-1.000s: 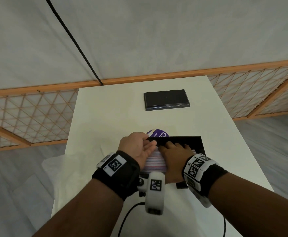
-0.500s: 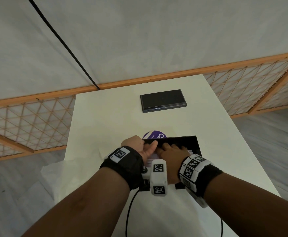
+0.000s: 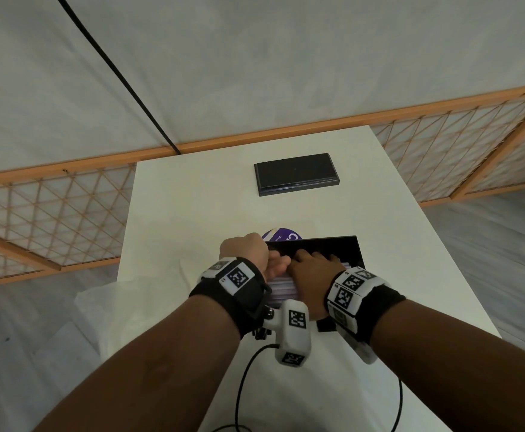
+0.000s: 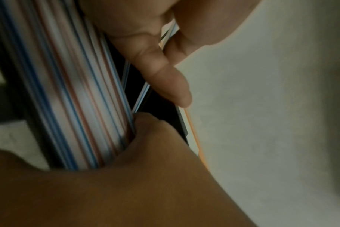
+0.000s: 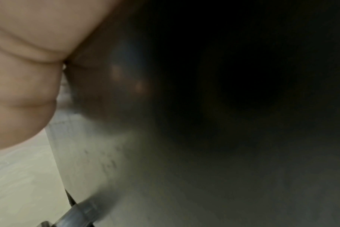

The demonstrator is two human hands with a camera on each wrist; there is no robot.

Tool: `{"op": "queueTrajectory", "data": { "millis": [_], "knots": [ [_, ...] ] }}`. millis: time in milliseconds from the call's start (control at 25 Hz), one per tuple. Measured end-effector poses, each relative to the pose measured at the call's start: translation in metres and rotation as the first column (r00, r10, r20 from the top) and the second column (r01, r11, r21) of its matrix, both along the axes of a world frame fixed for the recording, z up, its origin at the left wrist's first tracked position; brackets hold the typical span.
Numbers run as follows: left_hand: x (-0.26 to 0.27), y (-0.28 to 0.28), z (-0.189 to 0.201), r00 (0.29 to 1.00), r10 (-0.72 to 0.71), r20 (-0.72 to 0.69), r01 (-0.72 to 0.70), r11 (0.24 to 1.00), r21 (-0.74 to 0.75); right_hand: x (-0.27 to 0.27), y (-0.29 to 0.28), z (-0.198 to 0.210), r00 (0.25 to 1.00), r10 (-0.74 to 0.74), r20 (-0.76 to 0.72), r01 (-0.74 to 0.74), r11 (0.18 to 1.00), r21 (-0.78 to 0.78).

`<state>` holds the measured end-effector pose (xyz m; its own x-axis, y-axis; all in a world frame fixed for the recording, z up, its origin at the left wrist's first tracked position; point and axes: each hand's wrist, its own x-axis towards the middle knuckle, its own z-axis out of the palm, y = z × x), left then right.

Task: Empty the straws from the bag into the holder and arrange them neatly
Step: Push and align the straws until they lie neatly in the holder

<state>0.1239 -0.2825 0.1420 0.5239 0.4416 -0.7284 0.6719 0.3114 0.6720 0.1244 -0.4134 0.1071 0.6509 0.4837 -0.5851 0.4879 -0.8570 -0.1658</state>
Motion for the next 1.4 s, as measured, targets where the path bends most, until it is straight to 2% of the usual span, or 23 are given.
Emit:
{"op": "queueTrajectory", "data": {
  "millis": [80,240,320,480,600,720,800,840,920,960,1040,1120,1160,1280,1400],
  "knots": [
    [-0.004,0.002,0.005,0.998,-0.016,0.067,0.012,0.998,0.056,-0.002,-0.003,-0.002,0.999,-0.028,0.024,0.027,0.998,0.050],
    [-0.010,0.010,0.014,0.975,-0.154,0.160,0.093,0.938,0.334,0.000,-0.005,0.003,0.997,-0.078,-0.009,0.079,0.992,0.096],
    [-0.012,0.015,0.019,0.966,-0.172,0.196,0.090,0.925,0.369,-0.001,-0.006,0.005,0.996,-0.086,-0.017,0.087,0.991,0.102],
    [-0.018,0.028,0.027,0.954,-0.080,0.290,-0.020,0.945,0.327,-0.002,-0.008,0.011,0.991,-0.131,-0.025,0.133,0.984,0.122],
    [-0.023,0.035,0.033,0.925,-0.055,0.375,-0.044,0.967,0.251,-0.002,-0.013,0.019,0.968,-0.252,0.005,0.238,0.919,0.314],
    [-0.030,0.035,0.035,0.916,-0.063,0.396,0.024,0.994,0.104,0.000,-0.011,0.034,0.933,-0.322,0.162,0.232,0.879,0.416],
    [-0.033,0.032,0.035,0.915,-0.081,0.395,0.087,0.996,0.003,-0.001,-0.006,0.039,0.917,-0.294,0.270,0.159,0.890,0.428],
    [-0.035,0.030,0.034,0.915,-0.094,0.391,0.116,0.993,-0.033,-0.001,-0.003,0.039,0.918,-0.272,0.290,0.126,0.891,0.436],
    [-0.038,0.029,0.033,0.918,-0.124,0.377,0.159,0.985,-0.064,-0.001,0.002,0.040,0.942,-0.241,0.233,0.114,0.884,0.453],
    [-0.040,0.030,0.031,0.919,-0.136,0.371,0.163,0.986,-0.043,-0.002,0.003,0.042,0.958,-0.231,0.171,0.134,0.884,0.448],
    [-0.040,0.040,0.022,0.913,-0.137,0.384,0.091,0.987,0.135,-0.003,0.000,0.046,0.974,-0.197,0.110,0.141,0.912,0.385],
    [-0.039,0.056,0.013,0.896,-0.074,0.437,-0.082,0.942,0.326,-0.009,-0.005,0.047,0.980,-0.136,0.144,0.092,0.957,0.277],
    [-0.038,0.061,0.013,0.885,-0.036,0.465,-0.147,0.925,0.351,-0.012,-0.007,0.045,0.981,-0.099,0.170,0.061,0.975,0.213],
    [-0.038,0.059,0.012,0.868,0.000,0.497,-0.155,0.950,0.270,-0.020,-0.009,0.032,0.974,-0.026,0.226,0.006,0.996,0.089],
    [-0.040,0.045,0.003,0.902,-0.026,0.431,-0.060,0.981,0.184,-0.015,-0.004,0.019,0.975,-0.027,0.220,0.005,0.995,0.102]
  ]
}}
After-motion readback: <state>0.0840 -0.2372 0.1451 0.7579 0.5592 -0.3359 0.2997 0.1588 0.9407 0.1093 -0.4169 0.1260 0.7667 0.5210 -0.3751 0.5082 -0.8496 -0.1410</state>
